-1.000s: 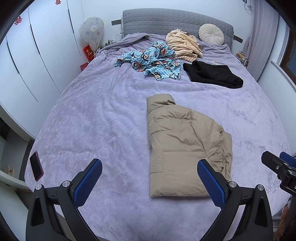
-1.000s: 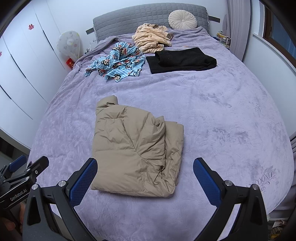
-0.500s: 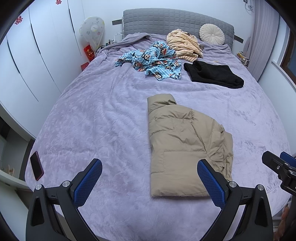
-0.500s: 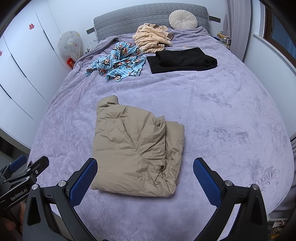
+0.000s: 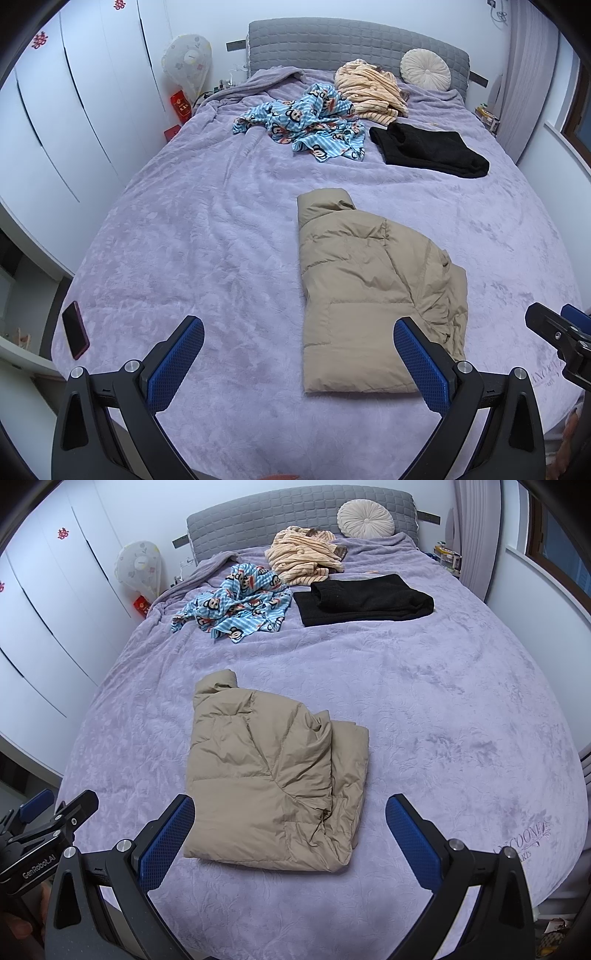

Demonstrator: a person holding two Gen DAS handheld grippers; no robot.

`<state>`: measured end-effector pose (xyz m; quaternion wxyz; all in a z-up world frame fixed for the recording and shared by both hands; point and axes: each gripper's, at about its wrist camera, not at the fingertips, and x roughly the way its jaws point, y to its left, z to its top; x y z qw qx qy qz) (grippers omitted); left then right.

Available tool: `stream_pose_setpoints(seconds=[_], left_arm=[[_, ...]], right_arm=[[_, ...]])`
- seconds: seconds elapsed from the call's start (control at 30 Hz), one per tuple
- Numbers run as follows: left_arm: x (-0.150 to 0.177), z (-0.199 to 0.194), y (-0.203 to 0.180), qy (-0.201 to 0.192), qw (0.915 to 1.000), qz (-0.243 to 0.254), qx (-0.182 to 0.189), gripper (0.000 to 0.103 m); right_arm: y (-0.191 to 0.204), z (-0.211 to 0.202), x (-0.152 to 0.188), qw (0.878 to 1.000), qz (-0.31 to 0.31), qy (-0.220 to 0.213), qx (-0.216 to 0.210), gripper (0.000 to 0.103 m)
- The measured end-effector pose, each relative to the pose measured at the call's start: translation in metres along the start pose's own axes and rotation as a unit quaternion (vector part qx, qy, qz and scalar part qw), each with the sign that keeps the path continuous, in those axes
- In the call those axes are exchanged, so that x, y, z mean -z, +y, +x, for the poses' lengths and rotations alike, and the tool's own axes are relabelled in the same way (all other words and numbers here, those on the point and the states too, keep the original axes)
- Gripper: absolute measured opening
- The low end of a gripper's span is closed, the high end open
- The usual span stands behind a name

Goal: Fold large clothes

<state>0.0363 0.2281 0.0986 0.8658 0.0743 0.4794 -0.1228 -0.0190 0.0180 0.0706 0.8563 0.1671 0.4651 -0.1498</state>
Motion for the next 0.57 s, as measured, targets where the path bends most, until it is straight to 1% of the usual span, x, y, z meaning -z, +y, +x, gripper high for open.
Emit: stream_pose_setpoints(seconds=[0.23, 0.37, 0.47, 0.57], left_arm=[[0.0005, -0.0001, 0.0012, 0.000, 1.0000, 0.000, -0.001, 0.103], [0.0009, -0.0010, 0.0044, -0.006, 0.9999, -0.005, -0.007, 0.103], [-0.0012, -0.0024, 0.0070, -0.015, 0.9998, -0.007, -0.006, 0.103], [-0.0014, -0.0024, 0.0065, -0.016, 0.9999, -0.004, -0.004, 0.103]], right_arm=[[0.0002, 0.0004, 0.0010, 1.000, 0.001, 0.000, 0.000, 0.103], [0.0019, 0.0004, 0.0006, 1.000, 0.001, 0.001, 0.000, 0.103], [0.0040, 0.0002, 0.0010, 1.000, 0.001, 0.001, 0.000, 0.103], [0.0040, 0.0004, 0.0012, 1.000, 0.002, 0.001, 0.000, 0.103]])
